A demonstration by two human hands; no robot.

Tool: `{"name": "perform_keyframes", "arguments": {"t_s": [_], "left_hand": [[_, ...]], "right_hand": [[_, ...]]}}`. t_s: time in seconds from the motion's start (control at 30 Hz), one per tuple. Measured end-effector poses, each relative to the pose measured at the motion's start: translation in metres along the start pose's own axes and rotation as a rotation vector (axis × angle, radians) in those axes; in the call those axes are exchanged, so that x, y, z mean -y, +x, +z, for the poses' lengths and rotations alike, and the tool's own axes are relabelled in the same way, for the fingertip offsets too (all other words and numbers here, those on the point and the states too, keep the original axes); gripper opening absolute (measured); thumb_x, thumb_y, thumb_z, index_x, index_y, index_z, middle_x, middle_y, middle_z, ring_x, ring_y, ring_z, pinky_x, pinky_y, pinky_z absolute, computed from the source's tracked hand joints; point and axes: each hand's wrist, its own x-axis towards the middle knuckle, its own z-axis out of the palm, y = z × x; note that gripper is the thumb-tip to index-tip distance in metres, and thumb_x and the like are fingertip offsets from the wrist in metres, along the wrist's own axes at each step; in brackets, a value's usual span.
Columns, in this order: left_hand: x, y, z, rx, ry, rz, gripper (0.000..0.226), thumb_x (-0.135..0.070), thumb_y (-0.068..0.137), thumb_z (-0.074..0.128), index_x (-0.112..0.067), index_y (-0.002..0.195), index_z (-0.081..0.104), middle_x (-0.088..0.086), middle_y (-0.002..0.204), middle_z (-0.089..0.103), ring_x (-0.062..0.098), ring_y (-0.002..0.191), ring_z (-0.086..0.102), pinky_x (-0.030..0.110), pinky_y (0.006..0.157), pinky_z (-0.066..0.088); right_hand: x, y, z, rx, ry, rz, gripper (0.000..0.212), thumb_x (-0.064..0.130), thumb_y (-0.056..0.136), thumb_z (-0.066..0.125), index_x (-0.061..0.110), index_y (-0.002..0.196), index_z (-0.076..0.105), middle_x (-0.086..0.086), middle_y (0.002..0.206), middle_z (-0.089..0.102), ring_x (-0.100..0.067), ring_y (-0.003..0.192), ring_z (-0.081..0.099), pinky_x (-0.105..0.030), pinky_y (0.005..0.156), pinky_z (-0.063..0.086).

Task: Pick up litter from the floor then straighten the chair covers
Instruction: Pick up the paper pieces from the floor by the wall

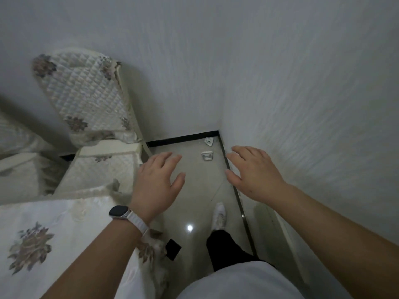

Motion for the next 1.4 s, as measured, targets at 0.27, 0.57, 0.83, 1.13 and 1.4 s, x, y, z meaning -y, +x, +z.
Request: {"name": "perform_keyframes", "arguments": {"t_s": [0.27,0.57,0.83,1.13,1.4], "left_hand": [[0.044,0.141,0.032,0.078,0.03,-0.035,0.051,-0.047,0.088,0.047,-0.019,0.129,0.06,0.007,0.132,0.059,0.029,0.12,0.054,0.046,0.098,0.046],[0.08,0.27,0.046,0.118,0.035,-0.05,0.051,-0.047,0.088,0.046,-0.022,0.13,0.06,0.005,0.135,0.057,0.028,0.122,0.053,0.045,0.097,0.046],[0.135,0.355,0.096,0.196,-0.017,0.0,0.053,-0.048,0.085,0.045,-0.021,0.127,0.061,0.008,0.131,0.06,0.032,0.12,0.054,0.047,0.094,0.046],[0.188,0.456,0.157,0.268,-0.131,0.137,0.05,-0.045,0.088,0.046,-0.018,0.127,0.061,0.009,0.13,0.06,0.029,0.118,0.056,0.045,0.097,0.044],[0.234,0.503,0.259,0.193,-0.201,0.117,0.044,-0.035,0.089,0.055,-0.013,0.127,0.063,0.012,0.131,0.06,0.034,0.121,0.054,0.048,0.1,0.041]], "right_hand": [[-0.059,0.152,0.059,0.092,0.102,0.047,0.048,0.045,0.087,0.045,0.014,0.119,0.063,-0.008,0.131,0.058,-0.029,0.118,0.053,-0.041,0.098,0.038],[-0.097,0.284,0.095,0.125,0.09,0.045,0.044,0.04,0.083,0.055,0.012,0.116,0.065,-0.009,0.122,0.063,-0.029,0.109,0.058,-0.04,0.092,0.044],[-0.111,0.353,0.129,0.214,0.06,0.119,0.051,0.044,0.085,0.043,0.011,0.118,0.064,-0.011,0.123,0.063,-0.031,0.107,0.06,-0.04,0.092,0.045],[-0.122,0.433,0.161,0.234,-0.028,0.204,0.051,0.046,0.087,0.041,0.01,0.114,0.065,-0.012,0.125,0.062,-0.032,0.109,0.059,-0.041,0.091,0.043],[-0.159,0.508,0.278,0.21,0.109,0.232,0.046,0.041,0.087,0.048,0.011,0.118,0.063,-0.011,0.128,0.059,-0.031,0.11,0.057,-0.04,0.091,0.042]]}}
